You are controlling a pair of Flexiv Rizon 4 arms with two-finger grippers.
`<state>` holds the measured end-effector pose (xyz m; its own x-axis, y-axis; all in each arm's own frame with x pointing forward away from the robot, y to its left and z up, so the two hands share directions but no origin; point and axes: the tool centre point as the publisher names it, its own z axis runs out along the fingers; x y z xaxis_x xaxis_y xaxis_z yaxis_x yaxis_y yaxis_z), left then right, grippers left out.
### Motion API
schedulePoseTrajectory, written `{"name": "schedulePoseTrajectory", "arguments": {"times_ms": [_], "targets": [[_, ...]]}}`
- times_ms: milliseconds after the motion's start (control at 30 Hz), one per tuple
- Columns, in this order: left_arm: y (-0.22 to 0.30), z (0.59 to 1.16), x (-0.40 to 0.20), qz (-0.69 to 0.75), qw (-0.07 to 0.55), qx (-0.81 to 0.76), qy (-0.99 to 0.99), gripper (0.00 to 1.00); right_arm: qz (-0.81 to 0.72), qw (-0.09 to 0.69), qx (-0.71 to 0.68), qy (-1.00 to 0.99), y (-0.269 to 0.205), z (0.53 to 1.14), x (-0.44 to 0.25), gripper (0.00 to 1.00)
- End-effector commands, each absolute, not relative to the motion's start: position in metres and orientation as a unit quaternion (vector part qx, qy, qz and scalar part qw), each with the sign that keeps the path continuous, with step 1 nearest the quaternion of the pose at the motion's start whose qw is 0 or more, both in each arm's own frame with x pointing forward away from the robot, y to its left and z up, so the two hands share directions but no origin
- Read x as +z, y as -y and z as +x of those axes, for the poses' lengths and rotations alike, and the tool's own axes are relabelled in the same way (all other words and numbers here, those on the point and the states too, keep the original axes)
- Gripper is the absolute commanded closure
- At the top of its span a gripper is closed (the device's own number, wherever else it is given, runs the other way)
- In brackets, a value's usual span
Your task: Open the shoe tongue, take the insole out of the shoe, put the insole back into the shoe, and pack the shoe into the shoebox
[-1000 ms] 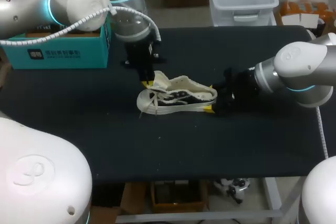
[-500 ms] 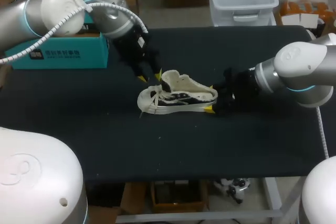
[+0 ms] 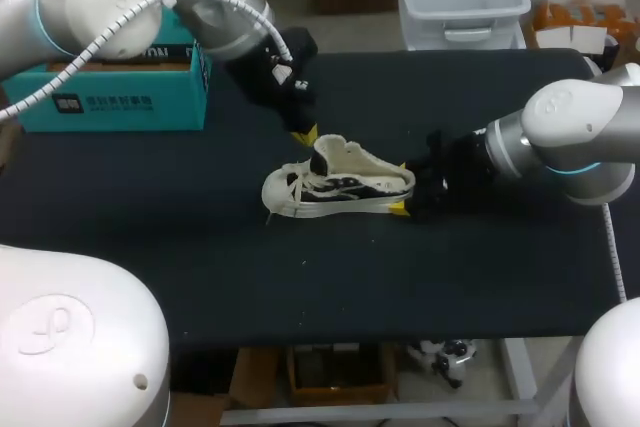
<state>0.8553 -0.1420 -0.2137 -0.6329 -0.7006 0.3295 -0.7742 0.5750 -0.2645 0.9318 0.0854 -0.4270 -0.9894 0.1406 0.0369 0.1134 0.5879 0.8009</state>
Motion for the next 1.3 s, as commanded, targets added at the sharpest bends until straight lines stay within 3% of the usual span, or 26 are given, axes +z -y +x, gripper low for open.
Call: {"name": "schedulePoseTrajectory", "arguments": {"times_ms": [33,200,267,733,1300], "targets": [[0.149,0.863,-0.210,0.141,0.110,0.172,0.969,1.00,0.071,0.015,0.450,-0.890,-0.084,0.932,-0.430,1.00],[0.156,0.875,-0.207,-0.009,0.118,0.076,0.990,1.00,0.071,0.015,0.450,-0.890,-0.084,0.932,-0.430,1.00],[0.160,0.886,-0.202,0.038,0.145,0.065,0.987,1.00,0.071,0.015,0.450,-0.890,-0.084,0.932,-0.430,1.00],[0.160,0.886,-0.202,0.038,0.145,0.065,0.987,1.00,0.071,0.015,0.450,-0.890,-0.084,0.932,-0.430,1.00],[0.174,0.898,-0.254,0.022,0.093,0.139,0.986,1.00,0.071,0.015,0.450,-0.890,-0.084,0.932,-0.430,1.00]]}}
